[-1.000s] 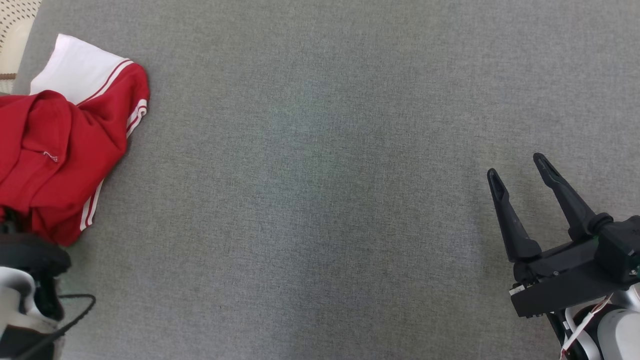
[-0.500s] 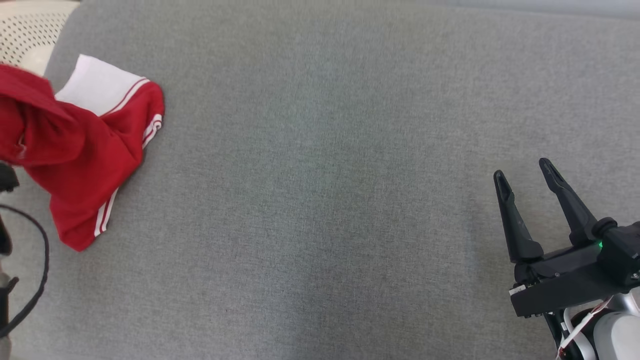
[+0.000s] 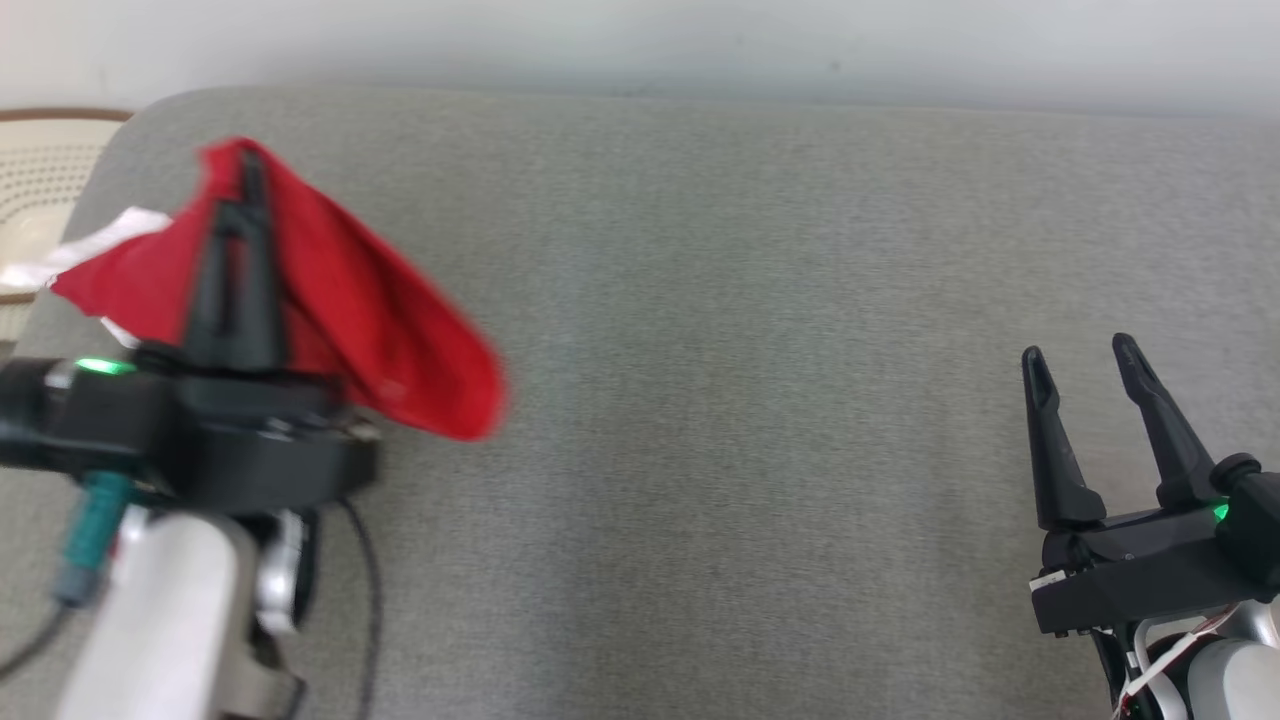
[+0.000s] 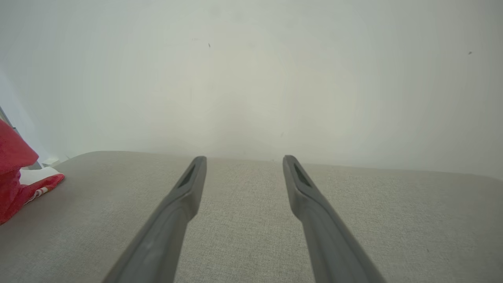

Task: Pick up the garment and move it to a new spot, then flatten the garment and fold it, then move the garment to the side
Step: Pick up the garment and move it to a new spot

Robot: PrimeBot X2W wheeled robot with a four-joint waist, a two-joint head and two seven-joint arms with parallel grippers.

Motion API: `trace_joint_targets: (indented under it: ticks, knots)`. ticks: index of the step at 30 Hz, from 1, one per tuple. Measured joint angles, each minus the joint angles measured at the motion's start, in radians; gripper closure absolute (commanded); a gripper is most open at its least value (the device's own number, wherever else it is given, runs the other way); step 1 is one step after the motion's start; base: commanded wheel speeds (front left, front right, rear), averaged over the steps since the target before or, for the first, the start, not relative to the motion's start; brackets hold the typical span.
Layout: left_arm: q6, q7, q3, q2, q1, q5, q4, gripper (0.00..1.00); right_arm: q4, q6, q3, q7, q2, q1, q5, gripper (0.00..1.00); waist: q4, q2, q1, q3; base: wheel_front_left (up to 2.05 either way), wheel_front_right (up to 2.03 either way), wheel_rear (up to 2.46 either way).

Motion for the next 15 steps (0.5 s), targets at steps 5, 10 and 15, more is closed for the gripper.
trace_joint_targets:
  ticks: [5,10,15]
  knots:
    - [-0.007,0.015,-0.104,-0.061,0.044,0.012,-0.05,1.0,0.0,0.0,-0.015,-0.01,0.011,-0.017,-0.001,0.0,-0.045,0.0,0.0001,0.004,0.0,0.0,0.0]
    - [-0.018,0.004,-0.187,-0.125,0.055,0.009,-0.053,1.0,0.01,0.0,-0.03,-0.033,0.022,-0.033,0.0,0.0,-0.101,0.0,0.0001,0.02,0.0,0.0,0.0]
    - [-0.056,-0.004,-0.28,-0.162,-0.004,0.021,-0.021,1.0,0.032,0.0,-0.045,-0.062,0.043,-0.043,0.007,0.0,-0.169,0.0,0.0002,0.043,0.0,0.0,0.0]
